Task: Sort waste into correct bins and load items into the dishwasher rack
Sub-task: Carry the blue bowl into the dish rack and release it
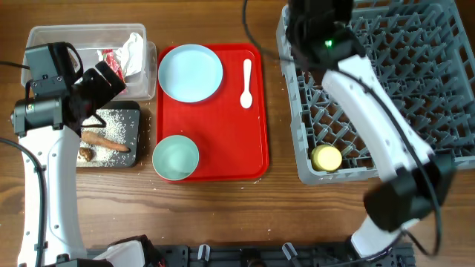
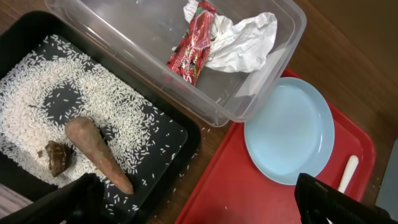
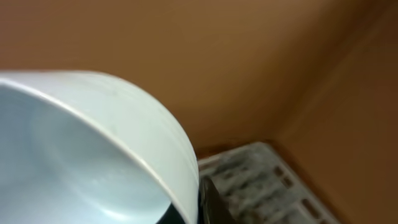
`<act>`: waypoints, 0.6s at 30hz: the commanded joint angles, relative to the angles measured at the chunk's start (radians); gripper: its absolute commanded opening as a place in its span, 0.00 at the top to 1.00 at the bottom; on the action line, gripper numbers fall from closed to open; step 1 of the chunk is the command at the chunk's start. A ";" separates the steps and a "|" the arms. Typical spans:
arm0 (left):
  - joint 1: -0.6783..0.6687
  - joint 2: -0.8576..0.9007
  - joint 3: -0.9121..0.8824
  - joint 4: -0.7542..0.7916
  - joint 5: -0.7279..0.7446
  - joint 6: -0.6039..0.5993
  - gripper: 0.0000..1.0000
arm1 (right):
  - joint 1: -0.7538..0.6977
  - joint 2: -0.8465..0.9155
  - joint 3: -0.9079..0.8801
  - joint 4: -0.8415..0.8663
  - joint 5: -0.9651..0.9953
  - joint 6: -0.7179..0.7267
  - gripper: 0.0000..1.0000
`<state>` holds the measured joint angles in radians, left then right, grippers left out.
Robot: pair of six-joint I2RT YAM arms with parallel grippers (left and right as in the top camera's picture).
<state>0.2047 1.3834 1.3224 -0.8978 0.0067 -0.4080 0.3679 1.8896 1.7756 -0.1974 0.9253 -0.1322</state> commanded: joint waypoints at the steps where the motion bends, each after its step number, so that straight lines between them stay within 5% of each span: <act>1: -0.003 -0.006 0.012 0.002 0.004 0.012 0.00 | -0.091 0.153 -0.013 0.195 0.063 -0.498 0.96; 3: -0.003 -0.006 0.012 0.002 0.003 0.012 0.00 | -0.106 0.233 -0.013 0.320 0.063 -0.710 0.96; 5: -0.003 -0.006 0.012 0.002 0.004 0.012 0.00 | -0.106 0.276 -0.013 0.350 0.062 -0.770 0.96; 12: -0.003 -0.006 0.012 0.002 0.003 0.012 0.00 | -0.092 0.361 -0.013 0.314 0.058 -0.748 0.96; 18: -0.003 -0.006 0.012 0.002 0.004 0.012 0.00 | -0.064 0.362 -0.013 0.049 0.021 -0.567 0.96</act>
<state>0.2047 1.3834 1.3224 -0.8978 0.0063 -0.4080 0.2939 2.2311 1.7699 -0.0765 0.9718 -0.7841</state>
